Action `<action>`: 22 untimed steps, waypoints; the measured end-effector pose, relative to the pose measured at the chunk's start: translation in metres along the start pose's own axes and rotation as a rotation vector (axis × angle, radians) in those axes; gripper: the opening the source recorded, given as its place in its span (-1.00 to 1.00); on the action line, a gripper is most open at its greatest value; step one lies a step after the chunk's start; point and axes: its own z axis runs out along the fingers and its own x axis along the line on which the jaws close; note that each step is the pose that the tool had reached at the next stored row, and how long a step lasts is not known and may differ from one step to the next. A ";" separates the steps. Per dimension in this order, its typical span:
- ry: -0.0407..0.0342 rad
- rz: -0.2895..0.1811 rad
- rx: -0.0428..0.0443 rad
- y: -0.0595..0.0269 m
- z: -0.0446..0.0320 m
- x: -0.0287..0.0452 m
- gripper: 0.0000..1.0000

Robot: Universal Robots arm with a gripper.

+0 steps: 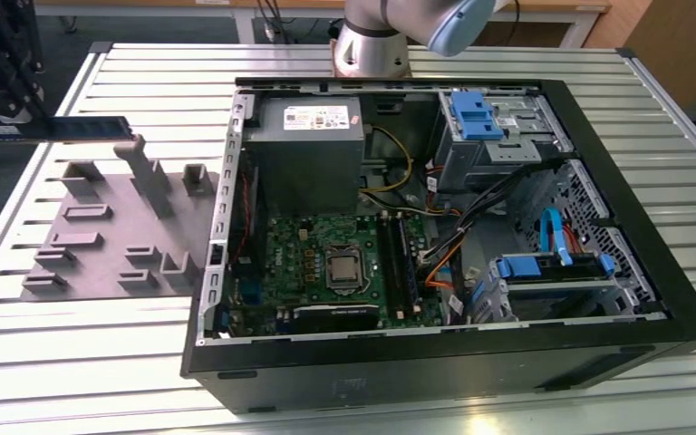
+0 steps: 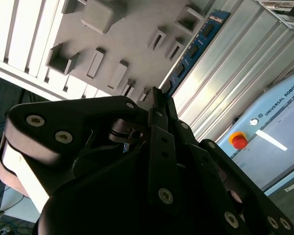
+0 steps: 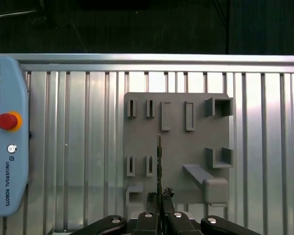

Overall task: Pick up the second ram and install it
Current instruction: 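Pick up the second ram and move it above second insertion slot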

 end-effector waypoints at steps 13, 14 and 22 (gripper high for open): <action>0.0000 0.000 -0.0001 -0.0155 -0.0005 -0.0002 -0.73; 0.0000 0.000 0.0000 -0.0165 -0.0005 -0.0002 -0.73; 0.0000 0.000 0.0000 -0.0254 -0.0007 -0.0003 -0.73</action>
